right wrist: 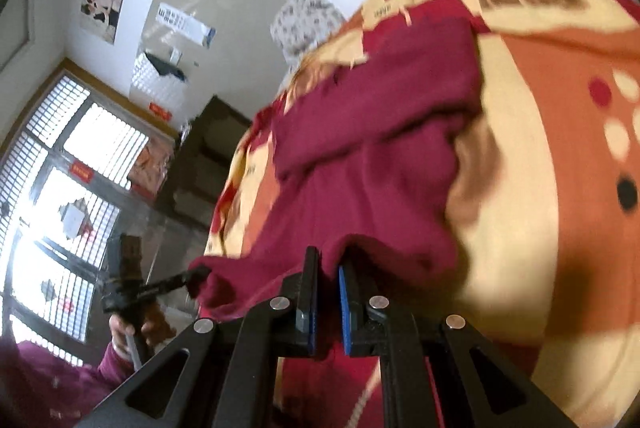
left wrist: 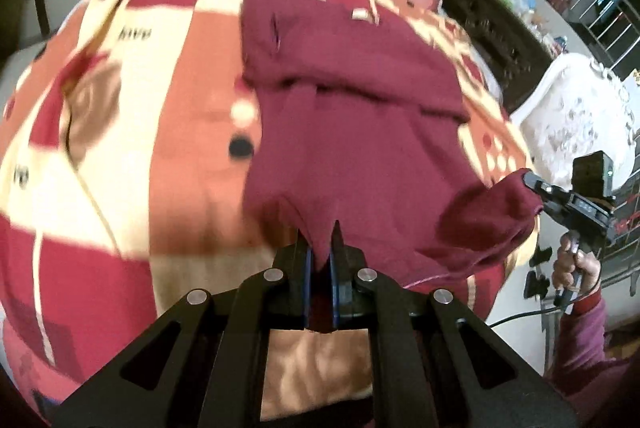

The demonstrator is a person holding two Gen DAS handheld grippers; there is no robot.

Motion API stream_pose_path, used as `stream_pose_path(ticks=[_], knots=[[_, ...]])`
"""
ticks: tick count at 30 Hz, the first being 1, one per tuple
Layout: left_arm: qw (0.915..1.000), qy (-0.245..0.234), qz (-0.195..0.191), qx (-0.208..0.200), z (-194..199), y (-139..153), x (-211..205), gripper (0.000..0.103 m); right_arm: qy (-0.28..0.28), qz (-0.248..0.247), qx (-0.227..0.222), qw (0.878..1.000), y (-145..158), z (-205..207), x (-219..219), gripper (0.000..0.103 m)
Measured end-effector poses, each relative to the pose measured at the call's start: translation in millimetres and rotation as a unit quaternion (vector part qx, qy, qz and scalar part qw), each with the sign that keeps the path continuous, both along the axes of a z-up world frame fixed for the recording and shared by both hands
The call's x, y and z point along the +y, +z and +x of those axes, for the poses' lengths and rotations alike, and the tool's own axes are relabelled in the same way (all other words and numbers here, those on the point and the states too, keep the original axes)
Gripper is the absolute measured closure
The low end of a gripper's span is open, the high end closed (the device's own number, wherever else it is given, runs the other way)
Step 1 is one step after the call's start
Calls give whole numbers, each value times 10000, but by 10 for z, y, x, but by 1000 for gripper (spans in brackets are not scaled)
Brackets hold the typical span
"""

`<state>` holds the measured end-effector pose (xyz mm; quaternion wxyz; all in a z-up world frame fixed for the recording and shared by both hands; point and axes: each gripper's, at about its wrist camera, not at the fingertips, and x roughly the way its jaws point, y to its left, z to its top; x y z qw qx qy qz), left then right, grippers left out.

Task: Fold small clothes
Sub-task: 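Grasp the sweatshirt hem edge with the left gripper, then lift the hem and fold it toward the collar with the left gripper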

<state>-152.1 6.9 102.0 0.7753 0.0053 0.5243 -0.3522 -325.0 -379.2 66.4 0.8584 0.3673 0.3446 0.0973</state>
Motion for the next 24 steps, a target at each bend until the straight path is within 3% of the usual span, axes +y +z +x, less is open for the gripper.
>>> stream_pose_path(ticks=[8, 13, 24], knots=[[9983, 230, -250, -469, 762, 186, -422, 97, -331, -118, -227, 9991, 166, 762, -464, 95], [9970, 324, -219, -671, 1278, 231, -740, 97, -522, -462, -137, 9975, 201, 1201, -706, 95], [9958, 457, 6, -793, 2120, 115, -1348, 97, -883, -146, 141, 9959, -25, 2065, -1305, 95]])
